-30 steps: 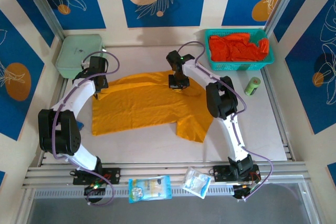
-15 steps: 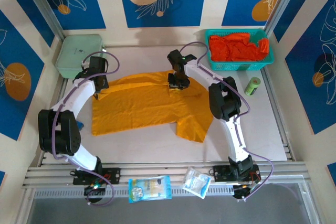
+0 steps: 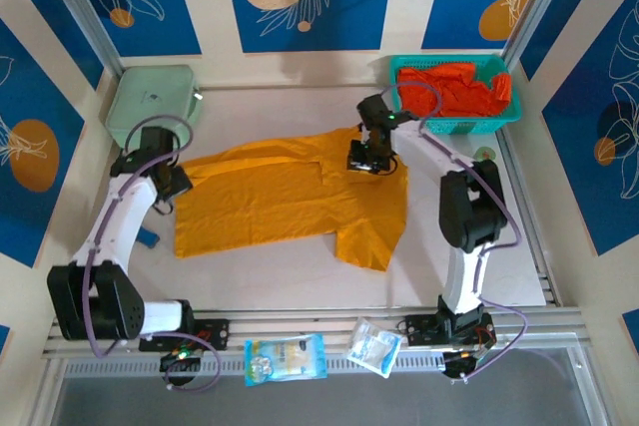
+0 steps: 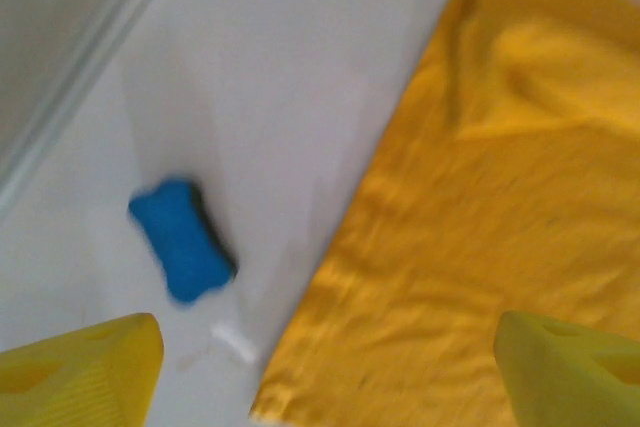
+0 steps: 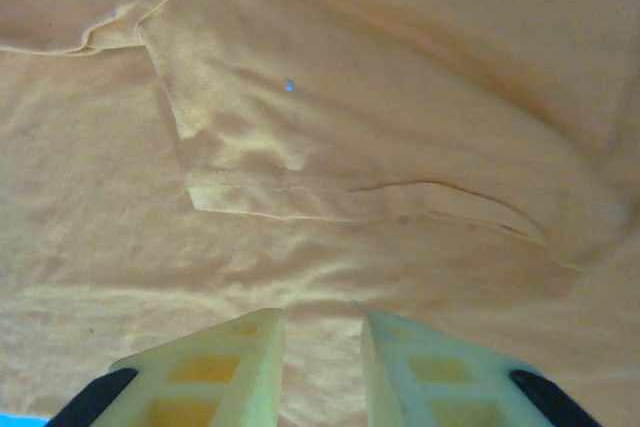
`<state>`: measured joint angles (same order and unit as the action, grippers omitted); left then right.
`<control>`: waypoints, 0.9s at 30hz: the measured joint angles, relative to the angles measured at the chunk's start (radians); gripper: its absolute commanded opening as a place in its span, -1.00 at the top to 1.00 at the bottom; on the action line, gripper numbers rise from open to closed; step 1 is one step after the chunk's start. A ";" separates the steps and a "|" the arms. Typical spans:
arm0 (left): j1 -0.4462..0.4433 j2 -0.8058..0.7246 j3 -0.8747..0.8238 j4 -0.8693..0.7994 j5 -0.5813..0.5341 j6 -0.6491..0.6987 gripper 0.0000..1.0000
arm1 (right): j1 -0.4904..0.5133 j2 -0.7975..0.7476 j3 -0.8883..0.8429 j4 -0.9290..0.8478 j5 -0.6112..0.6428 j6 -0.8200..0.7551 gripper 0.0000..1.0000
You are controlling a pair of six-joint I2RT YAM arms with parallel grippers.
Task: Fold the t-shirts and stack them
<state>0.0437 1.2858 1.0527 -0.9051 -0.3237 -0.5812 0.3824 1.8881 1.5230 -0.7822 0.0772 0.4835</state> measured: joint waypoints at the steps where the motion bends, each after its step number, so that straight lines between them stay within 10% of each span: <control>1: 0.019 -0.024 -0.042 -0.021 0.024 -0.020 -0.60 | -0.010 -0.028 -0.021 0.007 0.000 -0.013 0.38; 12: 0.092 -0.076 -0.297 -0.059 0.243 -0.180 0.13 | 0.011 -0.155 -0.187 0.080 -0.042 -0.077 0.34; 27: 0.125 0.051 -0.366 0.098 0.256 -0.249 0.17 | 0.012 -0.160 -0.225 0.121 -0.060 -0.088 0.34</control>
<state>0.1688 1.3365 0.6868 -0.8070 -0.0673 -0.8307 0.3946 1.7279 1.2980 -0.6609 0.0174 0.3958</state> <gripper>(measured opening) 0.419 0.328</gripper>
